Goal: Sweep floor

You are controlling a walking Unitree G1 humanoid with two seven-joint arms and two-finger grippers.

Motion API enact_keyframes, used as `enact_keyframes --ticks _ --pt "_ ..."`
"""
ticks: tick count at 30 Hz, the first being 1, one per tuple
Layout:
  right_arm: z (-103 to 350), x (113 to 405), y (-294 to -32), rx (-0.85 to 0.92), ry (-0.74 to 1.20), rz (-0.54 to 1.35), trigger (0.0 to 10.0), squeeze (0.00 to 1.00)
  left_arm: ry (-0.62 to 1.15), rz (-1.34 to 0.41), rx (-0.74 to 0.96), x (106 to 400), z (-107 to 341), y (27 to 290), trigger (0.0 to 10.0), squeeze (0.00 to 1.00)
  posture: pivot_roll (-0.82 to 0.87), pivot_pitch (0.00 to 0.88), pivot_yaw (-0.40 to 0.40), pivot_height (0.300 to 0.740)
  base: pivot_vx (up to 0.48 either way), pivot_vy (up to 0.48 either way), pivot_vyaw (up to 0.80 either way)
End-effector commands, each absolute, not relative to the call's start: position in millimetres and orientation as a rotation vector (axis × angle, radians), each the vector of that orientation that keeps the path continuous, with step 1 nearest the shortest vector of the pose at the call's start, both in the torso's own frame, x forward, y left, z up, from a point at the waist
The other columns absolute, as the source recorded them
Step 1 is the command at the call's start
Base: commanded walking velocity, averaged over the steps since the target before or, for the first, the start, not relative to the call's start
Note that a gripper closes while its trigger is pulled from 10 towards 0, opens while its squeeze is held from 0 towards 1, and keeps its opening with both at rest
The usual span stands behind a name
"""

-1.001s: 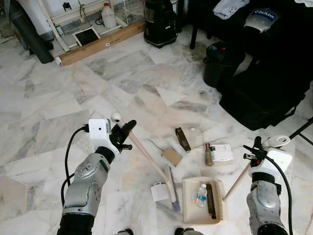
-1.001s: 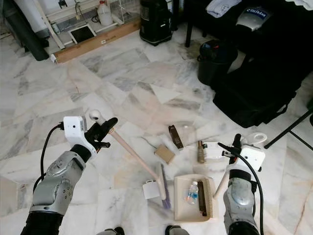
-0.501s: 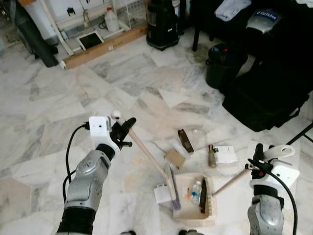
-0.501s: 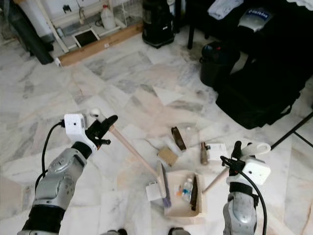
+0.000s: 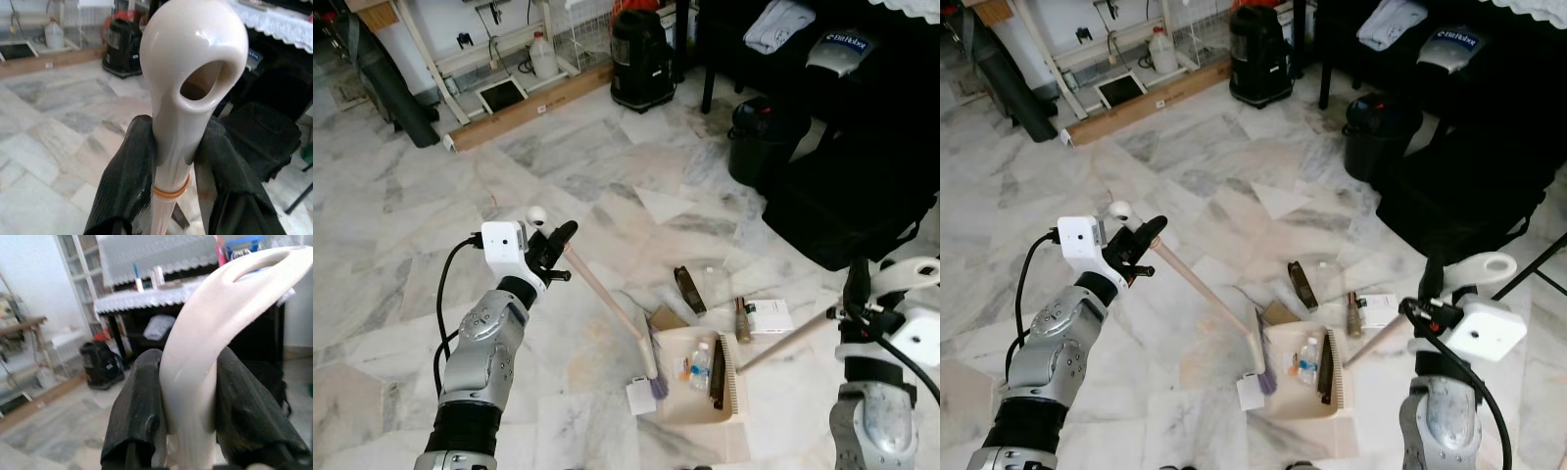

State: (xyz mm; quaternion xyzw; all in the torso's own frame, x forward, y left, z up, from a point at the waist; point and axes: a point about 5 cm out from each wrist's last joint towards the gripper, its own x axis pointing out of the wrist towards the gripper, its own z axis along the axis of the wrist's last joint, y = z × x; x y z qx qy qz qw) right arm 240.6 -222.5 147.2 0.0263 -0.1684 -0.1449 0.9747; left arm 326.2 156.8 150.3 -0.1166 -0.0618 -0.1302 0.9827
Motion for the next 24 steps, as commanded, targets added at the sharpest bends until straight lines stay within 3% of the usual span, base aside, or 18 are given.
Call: enact_keyframes --ticks 1,15,24 --pt "174.9 244.6 -208.8 0.149 -0.453 -0.252 10.0 0.00 -0.167 -0.243 -0.213 323.9 156.6 162.7 10.0 0.00 -0.09 0.056 0.096 0.740 0.000 0.000 0.00" --pt "203.4 280.7 -185.0 0.230 -0.467 -0.171 10.0 0.00 -0.365 -0.075 -0.075 312.1 188.6 182.1 10.0 0.00 -0.06 0.000 0.047 0.740 0.000 0.000 0.00" --pt "197.7 288.6 -183.4 0.229 -0.425 -0.167 10.0 0.00 -0.495 0.095 -0.014 299.9 222.2 216.9 10.0 0.00 -0.03 0.000 0.049 0.740 0.000 0.000 0.00"
